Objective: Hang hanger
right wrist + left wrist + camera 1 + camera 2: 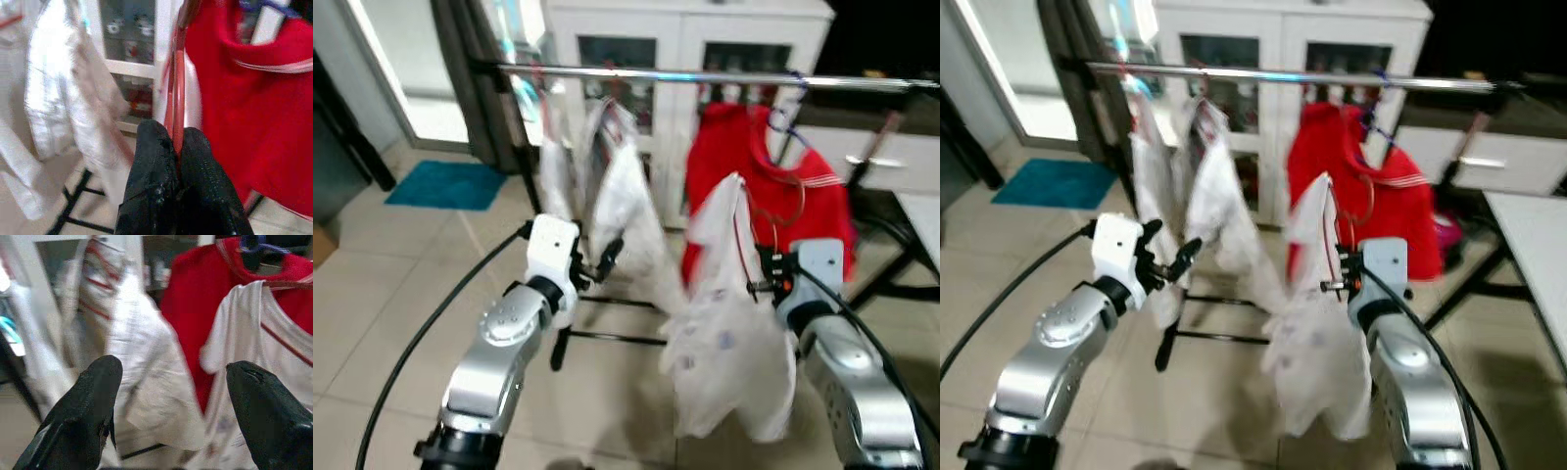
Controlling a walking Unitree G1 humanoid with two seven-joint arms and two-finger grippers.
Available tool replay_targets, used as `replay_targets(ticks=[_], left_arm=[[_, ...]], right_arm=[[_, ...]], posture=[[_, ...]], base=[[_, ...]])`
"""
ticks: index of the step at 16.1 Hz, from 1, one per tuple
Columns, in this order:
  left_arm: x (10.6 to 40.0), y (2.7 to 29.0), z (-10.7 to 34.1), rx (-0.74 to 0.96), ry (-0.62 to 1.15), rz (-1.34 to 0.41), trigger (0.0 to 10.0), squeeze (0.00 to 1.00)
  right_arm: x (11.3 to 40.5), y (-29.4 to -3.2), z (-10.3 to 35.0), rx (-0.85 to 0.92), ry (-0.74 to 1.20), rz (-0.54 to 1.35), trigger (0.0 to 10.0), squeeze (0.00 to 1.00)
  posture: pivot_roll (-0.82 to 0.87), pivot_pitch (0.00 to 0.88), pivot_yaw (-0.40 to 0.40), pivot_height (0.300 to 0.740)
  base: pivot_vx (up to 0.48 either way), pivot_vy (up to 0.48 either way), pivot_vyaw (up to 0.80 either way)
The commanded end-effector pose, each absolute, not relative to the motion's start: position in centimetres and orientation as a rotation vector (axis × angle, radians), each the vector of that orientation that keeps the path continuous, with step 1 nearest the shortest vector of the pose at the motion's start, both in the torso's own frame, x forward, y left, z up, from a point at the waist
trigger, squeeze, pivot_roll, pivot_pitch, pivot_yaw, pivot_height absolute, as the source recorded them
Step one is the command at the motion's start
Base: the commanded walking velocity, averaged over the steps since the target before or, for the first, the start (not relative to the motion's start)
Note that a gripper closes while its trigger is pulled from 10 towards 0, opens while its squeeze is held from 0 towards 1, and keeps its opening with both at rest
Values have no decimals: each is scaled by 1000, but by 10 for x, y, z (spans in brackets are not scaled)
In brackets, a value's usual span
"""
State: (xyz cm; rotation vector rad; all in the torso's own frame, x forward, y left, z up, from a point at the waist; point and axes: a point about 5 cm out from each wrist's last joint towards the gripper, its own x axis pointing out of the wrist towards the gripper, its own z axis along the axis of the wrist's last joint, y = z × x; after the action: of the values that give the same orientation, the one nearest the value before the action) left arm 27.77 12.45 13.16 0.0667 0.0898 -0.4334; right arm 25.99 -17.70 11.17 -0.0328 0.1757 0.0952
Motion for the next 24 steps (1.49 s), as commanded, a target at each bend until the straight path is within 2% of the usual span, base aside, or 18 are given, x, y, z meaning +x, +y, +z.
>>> replay_targets(ticks=[1,8,18,20,24], left_arm=[[278,127,134,72,82,-423,10000,0],[278,126,134,73,77,-421,10000,0],[280,123,140,126,54,-469,10000,0],[278,123,142,197,53,-530,10000,0],[273,120,147,215,65,-650,10000,0]], right_arm=[[265,-172,122,-46,118,124,10000,0],[269,-175,125,-42,111,114,10000,0],[288,-191,148,-127,-2,69,10000,0],[304,-196,156,-170,2,89,10000,0],[320,-197,157,-215,47,131,10000,0]], posture=[[26,38,20,740],[28,39,12,740],[35,27,15,740],[42,19,16,740],[47,15,15,740]], base=[[349,0,0],[346,0,0],[345,0,0],[345,0,0],[82,0,0]])
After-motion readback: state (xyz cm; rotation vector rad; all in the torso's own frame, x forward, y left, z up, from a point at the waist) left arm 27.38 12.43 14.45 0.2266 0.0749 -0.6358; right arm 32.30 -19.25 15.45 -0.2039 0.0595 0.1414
